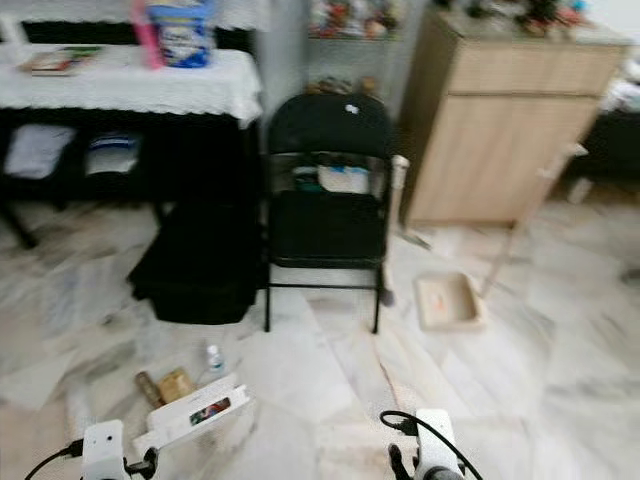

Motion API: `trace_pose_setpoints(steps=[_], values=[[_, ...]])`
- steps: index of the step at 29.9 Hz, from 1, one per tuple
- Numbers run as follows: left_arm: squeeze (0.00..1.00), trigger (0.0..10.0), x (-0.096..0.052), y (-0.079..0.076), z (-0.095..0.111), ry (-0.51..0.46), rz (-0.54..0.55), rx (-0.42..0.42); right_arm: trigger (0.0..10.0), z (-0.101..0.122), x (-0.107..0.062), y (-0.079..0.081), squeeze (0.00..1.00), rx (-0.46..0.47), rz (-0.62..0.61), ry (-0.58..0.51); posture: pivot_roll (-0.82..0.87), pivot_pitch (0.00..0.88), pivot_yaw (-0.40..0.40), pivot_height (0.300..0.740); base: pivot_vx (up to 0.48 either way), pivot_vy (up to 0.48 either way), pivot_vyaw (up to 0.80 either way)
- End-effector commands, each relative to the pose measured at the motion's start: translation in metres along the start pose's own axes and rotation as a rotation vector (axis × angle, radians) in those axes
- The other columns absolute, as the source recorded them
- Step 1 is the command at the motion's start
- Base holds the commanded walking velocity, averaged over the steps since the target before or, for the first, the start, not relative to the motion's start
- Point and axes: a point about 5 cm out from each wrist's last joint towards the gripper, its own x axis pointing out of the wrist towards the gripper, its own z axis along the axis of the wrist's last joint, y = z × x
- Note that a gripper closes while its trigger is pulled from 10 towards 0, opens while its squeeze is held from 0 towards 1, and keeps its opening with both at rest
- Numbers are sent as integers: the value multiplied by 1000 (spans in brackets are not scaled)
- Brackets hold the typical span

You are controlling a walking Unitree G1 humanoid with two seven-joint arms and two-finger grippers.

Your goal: Sweep floor

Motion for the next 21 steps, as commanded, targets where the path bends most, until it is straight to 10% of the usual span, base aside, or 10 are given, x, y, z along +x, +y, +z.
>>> trace_pose_setpoints(steps=[1, 21], values=[[0, 10000, -3, 6, -10, 35, 6, 17, 10000, 2, 1, 6, 0, 9, 15, -5, -63, 0, 18, 740, 0, 0, -769], [0, 10000, -3, 6, -9, 42, -5, 68, 10000, -6, 2, 28, 0, 25, 46, -4, -61, 0, 39, 740, 0, -105, -54]])
